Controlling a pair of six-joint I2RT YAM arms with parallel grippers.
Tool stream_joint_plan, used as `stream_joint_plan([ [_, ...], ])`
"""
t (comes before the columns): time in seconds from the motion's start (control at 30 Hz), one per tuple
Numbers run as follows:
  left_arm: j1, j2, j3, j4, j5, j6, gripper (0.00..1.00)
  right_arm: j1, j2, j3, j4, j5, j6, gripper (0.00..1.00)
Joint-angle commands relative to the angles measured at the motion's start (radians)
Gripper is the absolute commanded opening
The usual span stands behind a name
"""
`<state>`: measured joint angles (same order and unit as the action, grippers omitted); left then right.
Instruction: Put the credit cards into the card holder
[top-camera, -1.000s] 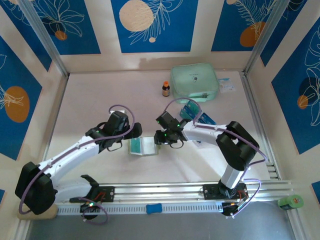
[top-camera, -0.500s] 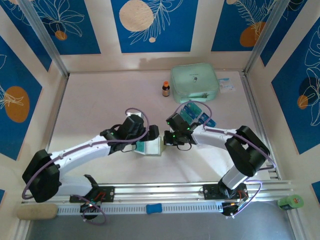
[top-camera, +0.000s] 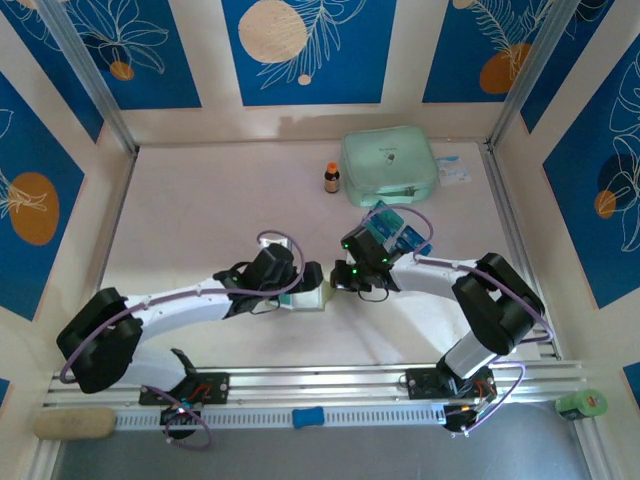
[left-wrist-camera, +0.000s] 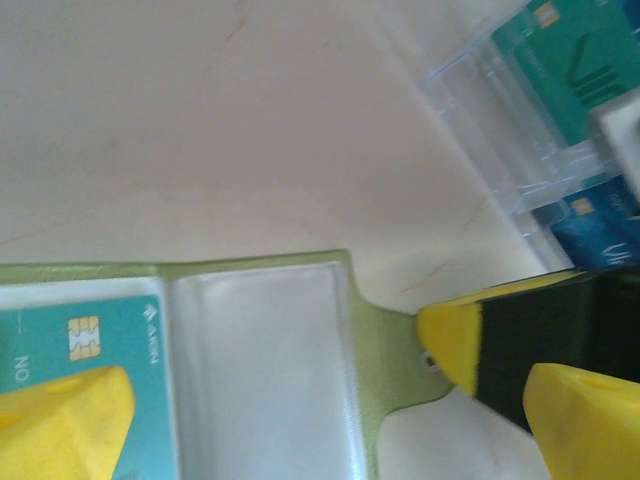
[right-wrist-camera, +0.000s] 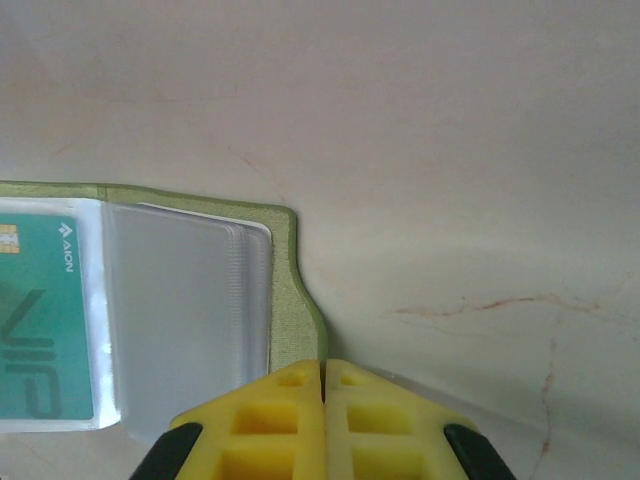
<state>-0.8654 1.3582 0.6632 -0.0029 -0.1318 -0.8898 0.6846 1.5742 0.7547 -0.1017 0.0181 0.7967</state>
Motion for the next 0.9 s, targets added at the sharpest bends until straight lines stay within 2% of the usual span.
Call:
stream_joint_plan([
  [0.0,-0.007,0.008,-0.032,0.043,-0.026,-0.001,1.00,-0.010,-0.004,-0.011,0.026,-0.036,0.006,0.00],
  [0.13,-0.007,0.015,-0.054,0.043,-0.040,0.008,1.00,-0.011,-0.005,-0.009,0.024,-0.042,0.008,0.01],
  [0.37,-0.007,0.021,-0.073,0.053,-0.061,0.042,1.00,-0.010,-0.054,0.010,-0.018,-0.025,0.015,0.12],
  [0.67,-0.007,0.030,-0.079,0.060,-0.067,0.071,1.00,0.000,-0.083,0.085,-0.064,-0.023,0.014,0.13],
  [0.87,-0.007,0.026,-0.080,0.066,-0.063,0.077,1.00,0.009,0.006,0.153,-0.056,-0.060,0.019,0.12],
])
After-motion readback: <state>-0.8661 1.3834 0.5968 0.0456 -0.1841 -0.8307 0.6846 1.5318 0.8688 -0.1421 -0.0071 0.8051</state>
